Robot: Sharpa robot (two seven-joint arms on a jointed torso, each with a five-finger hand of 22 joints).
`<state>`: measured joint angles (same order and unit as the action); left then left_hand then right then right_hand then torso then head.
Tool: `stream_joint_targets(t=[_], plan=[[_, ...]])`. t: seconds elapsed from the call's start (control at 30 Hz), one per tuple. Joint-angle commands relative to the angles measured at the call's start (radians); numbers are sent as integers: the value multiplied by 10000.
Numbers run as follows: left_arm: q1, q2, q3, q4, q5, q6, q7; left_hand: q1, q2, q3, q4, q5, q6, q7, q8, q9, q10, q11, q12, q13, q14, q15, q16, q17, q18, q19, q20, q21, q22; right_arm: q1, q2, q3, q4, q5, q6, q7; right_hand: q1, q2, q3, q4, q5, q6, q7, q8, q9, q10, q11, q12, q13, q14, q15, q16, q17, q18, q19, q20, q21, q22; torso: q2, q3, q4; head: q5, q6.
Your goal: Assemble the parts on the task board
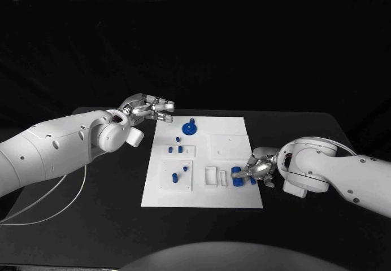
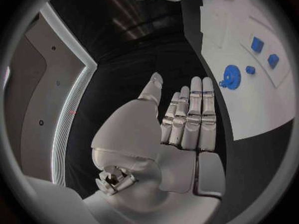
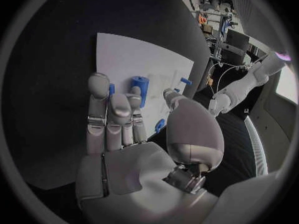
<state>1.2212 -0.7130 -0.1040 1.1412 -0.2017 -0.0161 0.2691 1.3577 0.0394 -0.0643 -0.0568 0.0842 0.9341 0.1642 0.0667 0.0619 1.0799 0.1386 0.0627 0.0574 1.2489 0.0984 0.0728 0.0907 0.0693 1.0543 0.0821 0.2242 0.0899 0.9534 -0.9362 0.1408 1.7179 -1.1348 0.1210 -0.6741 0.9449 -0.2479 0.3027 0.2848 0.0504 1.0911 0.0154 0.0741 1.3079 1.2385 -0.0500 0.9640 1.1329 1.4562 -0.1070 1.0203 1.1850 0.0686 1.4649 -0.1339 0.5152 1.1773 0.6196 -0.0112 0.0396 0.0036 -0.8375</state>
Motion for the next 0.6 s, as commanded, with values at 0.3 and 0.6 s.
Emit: stream_joint_targets(t=[0.3, 0.6], plan=[[-13, 12, -4, 43, 72, 65, 65, -132, -30, -12, 115, 2, -57, -6, -18, -4, -91, 19, 1, 13, 3, -5, -15, 16, -87, -70, 7, 40, -17, -39, 157, -171, -49, -537, 245, -473, 253, -2, 29, 22, -18, -1222, 257, -21, 261, 383, 142, 799, 616, 93, 108, 200, 188, 220, 444, 141, 347, 304, 7, 1, 10, 50, -19], [-12, 2, -17, 66, 72, 111, 40, -146, -40, -10, 136, -5, -53, -3, -17, -4, -93, 19, 2, 14, 3, -5, -14, 19, -87, -71, 9, 38, -19, -43, 309, -226, -219, -708, 39, -749, 289, 57, 438, -11, -17, -1152, 239, -6, 260, 628, 127, 1263, 1003, 112, 103, 256, 236, 250, 461, 152, 466, 433, 17, -15, 1, 79, -31]])
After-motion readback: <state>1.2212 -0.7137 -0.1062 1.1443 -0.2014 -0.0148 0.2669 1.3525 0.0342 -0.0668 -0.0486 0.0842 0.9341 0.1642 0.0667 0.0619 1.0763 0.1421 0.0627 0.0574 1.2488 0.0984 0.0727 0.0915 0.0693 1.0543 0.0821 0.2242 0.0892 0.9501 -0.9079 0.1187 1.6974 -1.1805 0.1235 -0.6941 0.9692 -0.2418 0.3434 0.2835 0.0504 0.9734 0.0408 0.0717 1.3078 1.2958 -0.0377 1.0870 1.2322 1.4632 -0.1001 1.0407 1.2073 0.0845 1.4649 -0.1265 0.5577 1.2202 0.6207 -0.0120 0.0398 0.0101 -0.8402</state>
